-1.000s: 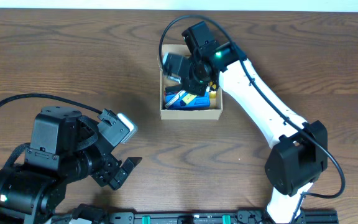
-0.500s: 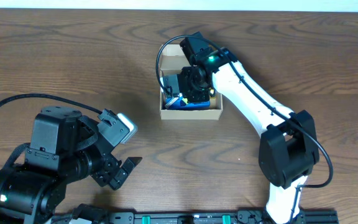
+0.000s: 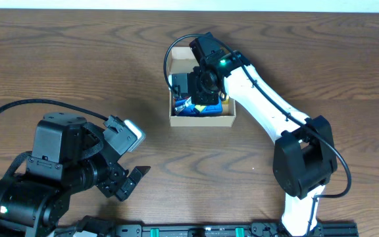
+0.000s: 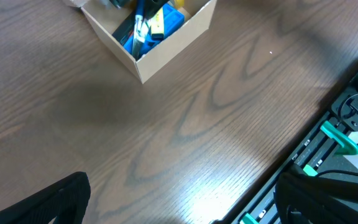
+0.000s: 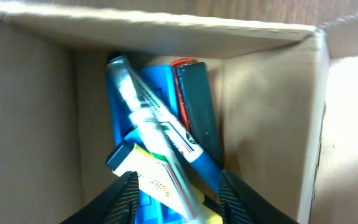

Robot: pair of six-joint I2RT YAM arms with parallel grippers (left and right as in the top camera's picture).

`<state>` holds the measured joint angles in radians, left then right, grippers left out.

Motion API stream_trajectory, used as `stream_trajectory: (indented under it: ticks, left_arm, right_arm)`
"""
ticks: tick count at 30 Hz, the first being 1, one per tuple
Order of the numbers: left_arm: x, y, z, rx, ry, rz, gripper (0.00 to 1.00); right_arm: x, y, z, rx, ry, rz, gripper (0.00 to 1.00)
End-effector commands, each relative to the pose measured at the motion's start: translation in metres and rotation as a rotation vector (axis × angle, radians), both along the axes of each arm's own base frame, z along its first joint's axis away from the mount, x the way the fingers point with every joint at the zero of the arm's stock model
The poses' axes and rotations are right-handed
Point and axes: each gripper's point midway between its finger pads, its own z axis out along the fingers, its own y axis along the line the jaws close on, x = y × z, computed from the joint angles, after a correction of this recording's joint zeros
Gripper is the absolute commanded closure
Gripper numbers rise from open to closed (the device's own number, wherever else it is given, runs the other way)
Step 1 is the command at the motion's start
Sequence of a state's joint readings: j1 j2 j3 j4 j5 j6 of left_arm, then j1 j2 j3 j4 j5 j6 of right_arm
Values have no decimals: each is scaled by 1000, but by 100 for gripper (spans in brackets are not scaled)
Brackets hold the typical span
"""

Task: Pack container
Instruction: 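Lower the black marker into the box and release it, then withdraw the right gripper and raise the left arm beside the box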

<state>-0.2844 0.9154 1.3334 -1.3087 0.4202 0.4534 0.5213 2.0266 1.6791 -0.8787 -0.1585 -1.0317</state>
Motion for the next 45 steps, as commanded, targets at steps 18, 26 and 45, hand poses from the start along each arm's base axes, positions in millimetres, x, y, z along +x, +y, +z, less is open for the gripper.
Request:
stream_trajectory:
  ticks: [18, 26, 45]
  left_arm:
    - [6, -7, 6, -28, -40, -27, 5]
    - [12, -7, 11, -31, -74, -23, 5]
    - [161, -3, -18, -254, 44, 265, 5]
  right_arm:
    - [25, -111, 117, 328, 63, -1050, 99]
    - [19, -168, 88, 314, 181, -1363, 99]
    - [31, -176, 6, 532, 363, -1519, 98]
